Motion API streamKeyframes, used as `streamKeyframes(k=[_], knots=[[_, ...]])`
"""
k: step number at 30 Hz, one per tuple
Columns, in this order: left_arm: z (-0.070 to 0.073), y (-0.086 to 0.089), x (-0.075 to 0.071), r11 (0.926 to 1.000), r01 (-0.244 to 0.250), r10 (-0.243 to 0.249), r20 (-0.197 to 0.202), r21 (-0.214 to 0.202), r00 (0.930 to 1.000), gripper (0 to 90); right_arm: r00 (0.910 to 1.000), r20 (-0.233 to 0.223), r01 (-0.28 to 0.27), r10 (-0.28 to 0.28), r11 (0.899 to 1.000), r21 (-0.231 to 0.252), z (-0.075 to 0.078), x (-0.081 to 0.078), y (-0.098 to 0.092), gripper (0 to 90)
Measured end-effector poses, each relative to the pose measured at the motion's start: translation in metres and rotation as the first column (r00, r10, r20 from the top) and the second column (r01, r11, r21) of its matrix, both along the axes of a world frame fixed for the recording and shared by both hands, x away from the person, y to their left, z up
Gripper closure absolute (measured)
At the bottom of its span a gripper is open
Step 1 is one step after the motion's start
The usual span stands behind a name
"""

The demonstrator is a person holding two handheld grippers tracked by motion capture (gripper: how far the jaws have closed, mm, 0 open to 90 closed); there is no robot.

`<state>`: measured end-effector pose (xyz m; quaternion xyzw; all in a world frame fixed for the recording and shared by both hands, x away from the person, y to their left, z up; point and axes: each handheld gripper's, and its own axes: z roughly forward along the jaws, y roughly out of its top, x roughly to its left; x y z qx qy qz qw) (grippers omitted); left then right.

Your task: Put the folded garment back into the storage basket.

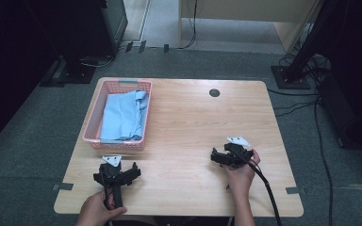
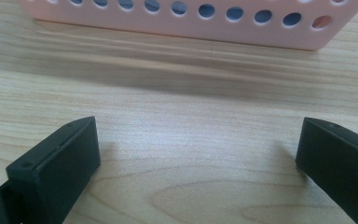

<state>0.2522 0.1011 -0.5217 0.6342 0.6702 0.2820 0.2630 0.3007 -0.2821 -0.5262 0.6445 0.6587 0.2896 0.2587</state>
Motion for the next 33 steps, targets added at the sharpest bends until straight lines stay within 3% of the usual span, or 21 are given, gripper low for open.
streamKeyframes(k=[33], knots=[[0.0, 0.0, 0.0, 1.0, -0.001, 0.001, 0.001, -0.001, 1.0, 0.0, 0.9986, 0.001, 0.052, -0.052, 0.999, 0.004, 0.0, -0.016, -0.031, 0.0]])
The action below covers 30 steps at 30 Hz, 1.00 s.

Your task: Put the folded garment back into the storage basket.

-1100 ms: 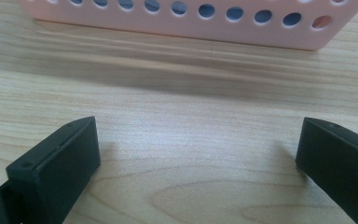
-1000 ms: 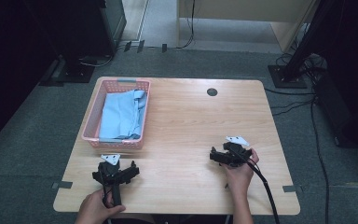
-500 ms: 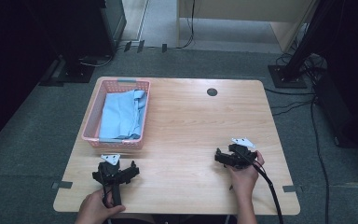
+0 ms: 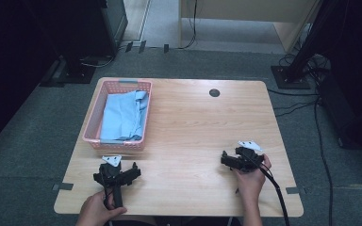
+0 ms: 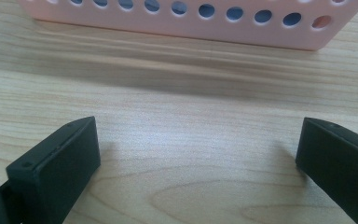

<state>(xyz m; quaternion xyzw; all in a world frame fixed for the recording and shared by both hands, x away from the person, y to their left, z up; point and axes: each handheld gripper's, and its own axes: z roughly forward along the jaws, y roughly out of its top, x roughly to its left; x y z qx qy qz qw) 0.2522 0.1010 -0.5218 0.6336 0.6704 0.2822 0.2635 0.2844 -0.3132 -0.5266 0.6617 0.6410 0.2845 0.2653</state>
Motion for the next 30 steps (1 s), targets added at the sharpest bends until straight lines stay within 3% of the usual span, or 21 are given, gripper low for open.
streamKeyframes(k=[7, 30], knots=[[0.0, 0.0, 0.0, 1.0, 0.001, -0.001, -0.001, 0.001, 1.0, 0.0, 0.9998, 0.005, 0.018, -0.018, 1.0, 0.015, 0.0, -0.004, -0.009, 0.0], [0.0, 0.0, 0.0, 1.0, 0.001, -0.001, -0.001, 0.001, 1.0, 0.0, 0.9985, 0.0, 0.054, -0.054, 0.999, -0.002, 0.0, -0.018, -0.031, 0.0]])
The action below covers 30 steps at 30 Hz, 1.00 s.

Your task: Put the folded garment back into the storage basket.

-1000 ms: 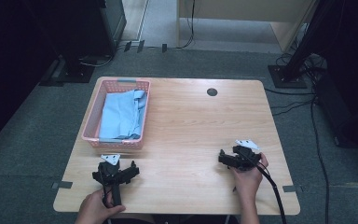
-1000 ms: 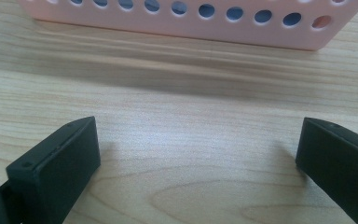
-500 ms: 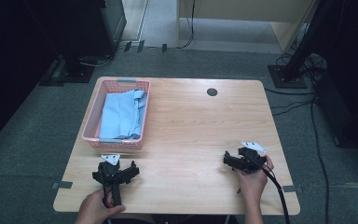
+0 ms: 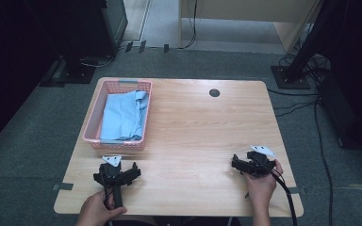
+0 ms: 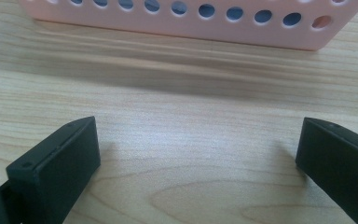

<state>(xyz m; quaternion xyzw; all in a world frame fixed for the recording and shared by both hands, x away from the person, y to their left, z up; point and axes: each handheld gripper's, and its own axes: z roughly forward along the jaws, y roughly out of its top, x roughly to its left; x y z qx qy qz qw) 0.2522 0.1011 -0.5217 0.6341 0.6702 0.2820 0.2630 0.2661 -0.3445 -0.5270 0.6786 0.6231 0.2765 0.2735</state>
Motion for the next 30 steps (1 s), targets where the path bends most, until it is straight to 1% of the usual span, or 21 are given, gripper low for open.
streamKeyframes(k=[8, 17, 30], knots=[[0.0, 0.0, 0.0, 1.0, 0.0, 0.0, 0.0, 0.0, 1.0, 0.0, 0.9998, 0.001, 0.02, -0.02, 1.0, 0.006, 0.0, -0.007, -0.01, 0.0], [0.0, 0.0, 0.0, 1.0, 0.001, -0.001, -0.001, 0.0, 1.0, 0.0, 0.9996, -0.001, 0.029, -0.029, 1.0, 0.001, 0.0, -0.012, -0.017, 0.0], [0.0, 0.0, 0.0, 1.0, 0.0, 0.0, 0.0, 0.0, 1.0, 0.0, 0.9983, -0.003, 0.058, -0.058, 0.998, -0.004, 0.0, -0.02, -0.029, 0.0]])
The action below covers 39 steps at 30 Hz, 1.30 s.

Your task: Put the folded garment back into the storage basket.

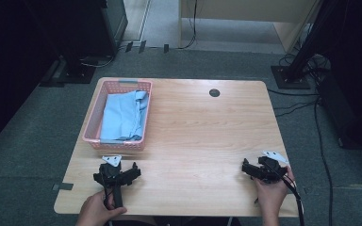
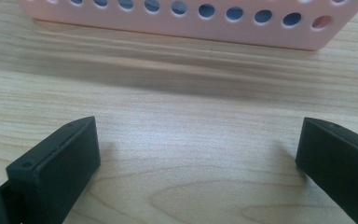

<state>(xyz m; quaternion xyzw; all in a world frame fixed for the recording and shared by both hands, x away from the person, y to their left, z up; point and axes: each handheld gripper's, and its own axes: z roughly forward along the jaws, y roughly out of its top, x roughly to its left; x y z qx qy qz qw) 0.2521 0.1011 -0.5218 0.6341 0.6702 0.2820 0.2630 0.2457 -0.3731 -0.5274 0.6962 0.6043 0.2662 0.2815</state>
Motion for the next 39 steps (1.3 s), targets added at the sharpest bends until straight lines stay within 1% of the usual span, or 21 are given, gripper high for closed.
streamKeyframes(k=[6, 21, 39], knots=[[0.0, 0.0, 0.0, 1.0, 0.0, 0.0, 0.0, 0.0, 1.0, 0.0, 0.9999, 0.0, 0.015, -0.015, 1.0, 0.005, 0.0, -0.004, -0.006, 0.0], [0.0, 0.0, 0.0, 1.0, 0.0, 0.0, 0.0, 0.0, 1.0, 0.0, 0.9998, -0.003, 0.019, -0.019, 1.0, -0.001, 0.0, -0.012, -0.015, 0.0], [0.0, 0.0, 0.0, 1.0, 0.0, 0.0, 0.001, 0.0, 1.0, 0.0, 0.9991, -0.004, 0.041, -0.041, 0.999, -0.005, 0.0, -0.027, -0.034, 0.0]])
